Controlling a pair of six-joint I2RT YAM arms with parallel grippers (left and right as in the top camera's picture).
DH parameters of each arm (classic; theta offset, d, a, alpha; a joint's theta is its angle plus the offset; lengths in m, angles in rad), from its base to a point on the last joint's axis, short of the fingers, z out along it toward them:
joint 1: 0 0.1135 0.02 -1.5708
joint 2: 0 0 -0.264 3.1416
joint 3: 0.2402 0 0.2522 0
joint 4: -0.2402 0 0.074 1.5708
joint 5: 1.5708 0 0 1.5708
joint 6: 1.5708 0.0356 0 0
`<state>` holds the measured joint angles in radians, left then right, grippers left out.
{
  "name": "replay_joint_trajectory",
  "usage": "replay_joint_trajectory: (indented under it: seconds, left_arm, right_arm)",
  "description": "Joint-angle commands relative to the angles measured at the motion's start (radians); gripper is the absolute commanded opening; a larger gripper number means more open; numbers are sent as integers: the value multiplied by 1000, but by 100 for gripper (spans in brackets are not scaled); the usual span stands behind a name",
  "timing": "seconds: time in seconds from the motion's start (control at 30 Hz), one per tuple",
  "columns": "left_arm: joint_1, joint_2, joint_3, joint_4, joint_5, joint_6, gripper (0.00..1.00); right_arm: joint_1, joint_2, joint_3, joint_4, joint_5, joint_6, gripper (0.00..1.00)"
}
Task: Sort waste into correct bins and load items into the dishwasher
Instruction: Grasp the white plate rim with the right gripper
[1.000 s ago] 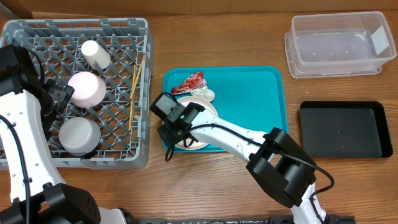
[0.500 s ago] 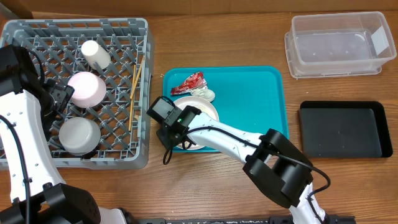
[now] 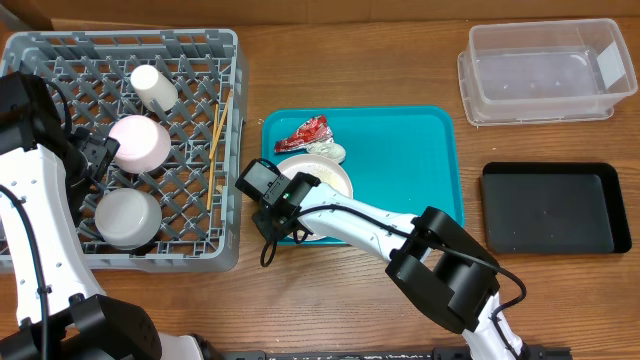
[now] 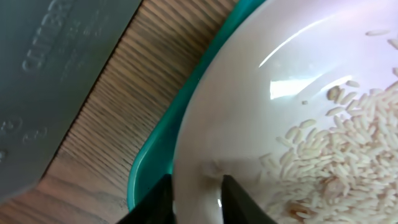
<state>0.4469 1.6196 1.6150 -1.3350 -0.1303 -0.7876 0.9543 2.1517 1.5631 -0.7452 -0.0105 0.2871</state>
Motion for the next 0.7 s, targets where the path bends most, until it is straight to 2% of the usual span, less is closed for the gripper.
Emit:
replay_joint_trajectory:
  seconds: [0.0,0.37,0.67]
  left_arm:
    - [4,-4,3,1,0,-24,100]
    - [4,-4,3,1,0,-24,100]
    - [4,-4,3,1,0,-24,100]
  right_arm:
    - [9,6,-6,-6,37,6,23]
    - [10,7,-60,0,44,6,18]
    - [10,7,-69,3,89,67,4]
